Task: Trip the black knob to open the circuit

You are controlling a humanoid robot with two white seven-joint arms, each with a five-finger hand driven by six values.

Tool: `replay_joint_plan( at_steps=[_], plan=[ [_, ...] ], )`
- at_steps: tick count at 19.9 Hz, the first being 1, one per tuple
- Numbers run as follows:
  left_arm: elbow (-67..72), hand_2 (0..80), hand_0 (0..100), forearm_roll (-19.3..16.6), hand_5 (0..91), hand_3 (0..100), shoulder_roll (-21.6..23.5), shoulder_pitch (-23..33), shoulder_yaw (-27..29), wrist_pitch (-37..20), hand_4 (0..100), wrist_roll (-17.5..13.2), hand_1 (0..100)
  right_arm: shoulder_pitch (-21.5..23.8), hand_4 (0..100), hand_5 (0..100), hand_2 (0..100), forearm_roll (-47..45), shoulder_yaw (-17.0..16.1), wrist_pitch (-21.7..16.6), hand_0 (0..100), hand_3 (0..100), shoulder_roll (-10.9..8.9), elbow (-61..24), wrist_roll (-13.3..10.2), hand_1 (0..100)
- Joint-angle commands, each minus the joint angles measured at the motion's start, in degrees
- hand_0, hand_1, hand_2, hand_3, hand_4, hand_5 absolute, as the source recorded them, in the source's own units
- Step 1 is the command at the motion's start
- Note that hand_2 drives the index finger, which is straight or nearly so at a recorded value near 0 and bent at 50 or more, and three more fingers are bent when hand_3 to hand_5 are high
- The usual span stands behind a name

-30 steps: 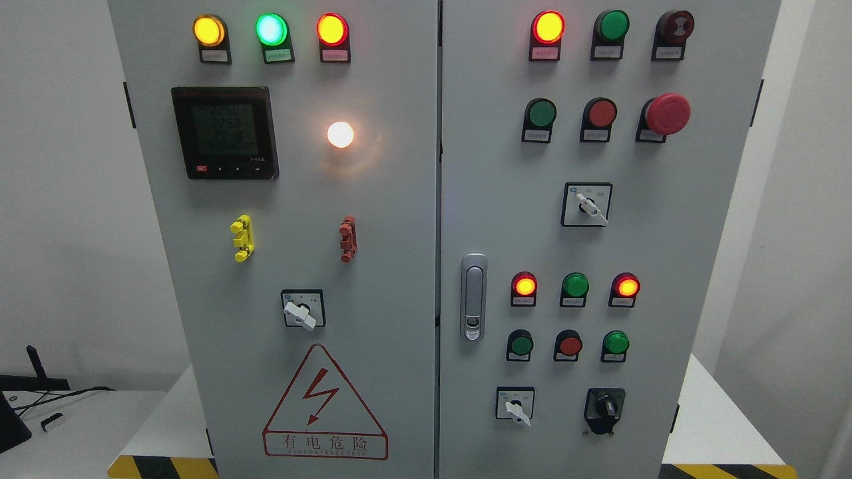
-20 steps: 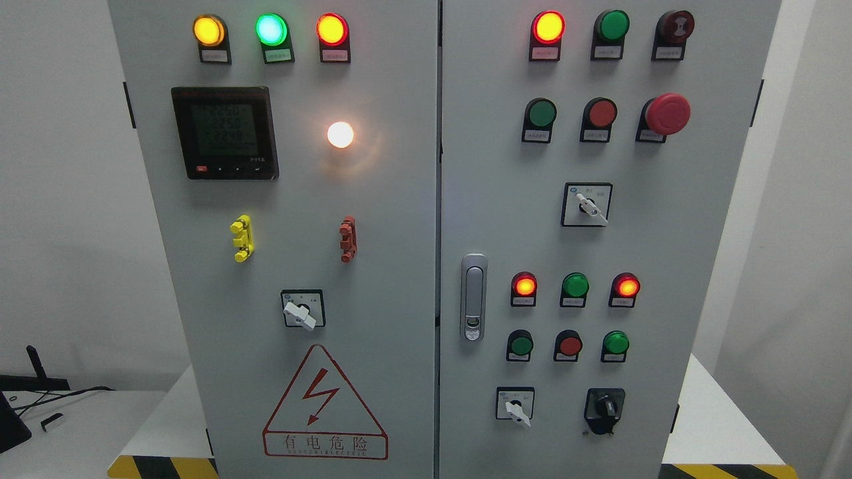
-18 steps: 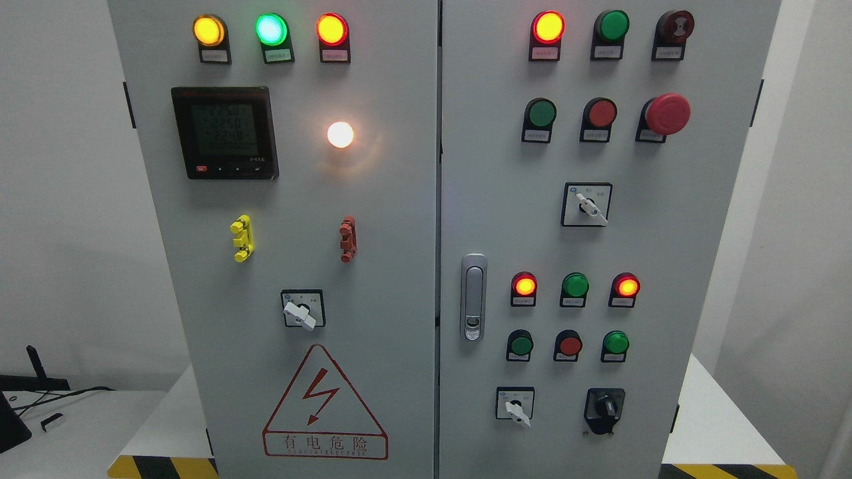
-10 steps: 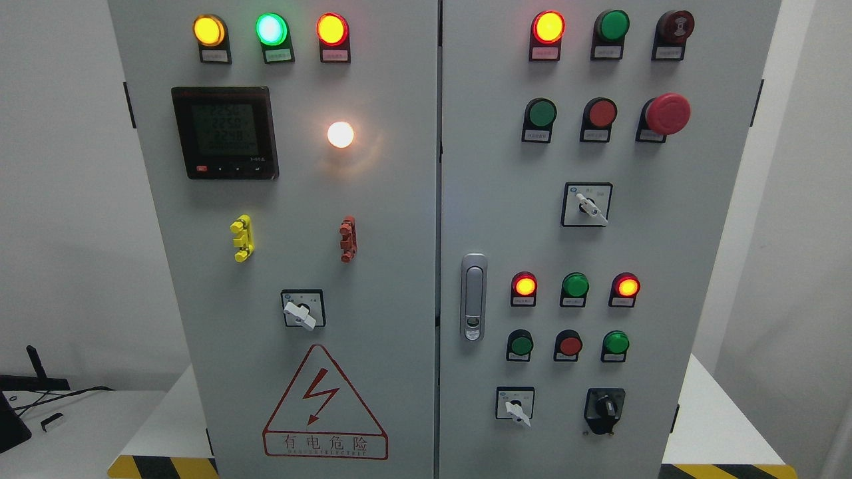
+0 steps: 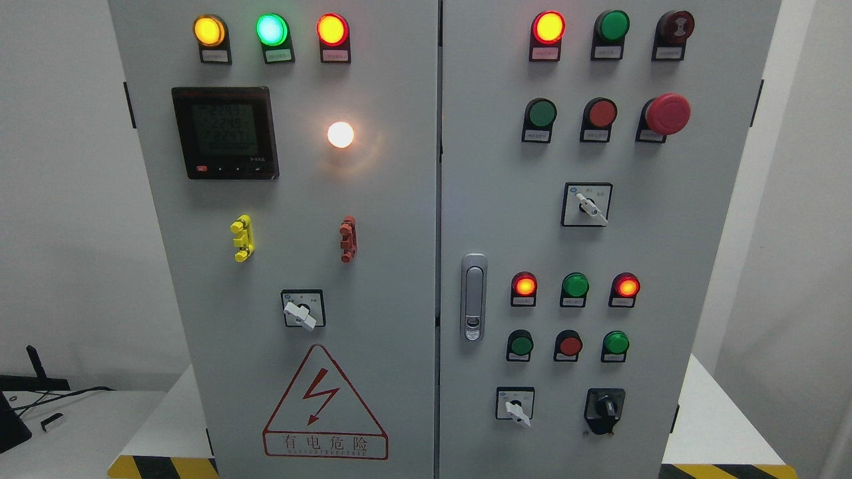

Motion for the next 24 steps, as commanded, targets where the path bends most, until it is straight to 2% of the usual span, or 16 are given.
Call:
replay_joint_plan(
  at_steps=[1,5,10,14,15,18,21,24],
  plan=[
    [0.0,0.0,12,-1.8,0.0,0,0.0,0.0,0.0,0.0,0,0.0,39,10.9,27,21,10,-0.1,-2.0,-5.2,10,36,-4.45,-27.7,1.0,25],
    [0.0,0.0,12,-1.8,0.0,0,0.0,0.0,0.0,0.0,0,0.0,39,17.1,49,36,13,-1.2,-6.5,-10.4,9,55,-4.36,-39.7,1.1,30],
    [0.0,0.0,12,-1.8,0.0,0,0.0,0.0,0.0,0.0,0,0.0,39,22.8,66,48,18,-6.0,-10.5,-11.1,10,72,-4.54,-52.2,2.5,34],
    [0.0,0.0,12,-1.8,0.0,0,0.0,0.0,0.0,0.0,0,0.0,39,26.7,82,70,25,-12.6,-14.1,-11.6,12,86,-4.19,-62.3,2.5,42],
    [0.0,0.0,12,-1.8,0.0,0,0.0,0.0,0.0,0.0,0,0.0,39,27.0,86,76,27,-13.0,-15.2,-11.7,13,90,-4.01,-64.5,2.4,44],
    [0.0,0.0,12,-1.8,0.0,0,-0.1,0.0,0.0,0.0,0,0.0,39,27.2,94,85,30,-13.6,-18.2,-12.4,16,96,-4.10,-68.8,1.7,46],
    [0.0,0.0,12,-1.8,0.0,0,0.0,0.0,0.0,0.0,0,0.0,39,27.2,100,89,33,-15.3,-20.6,-13.5,19,100,-3.93,-72.0,0.0,48],
    [0.0,0.0,12,-1.8,0.0,0,0.0,0.0,0.0,0.0,0,0.0,39,26.9,100,91,34,-16.3,-23.4,-13.0,21,100,-3.49,-75.1,-0.3,49]
  ],
)
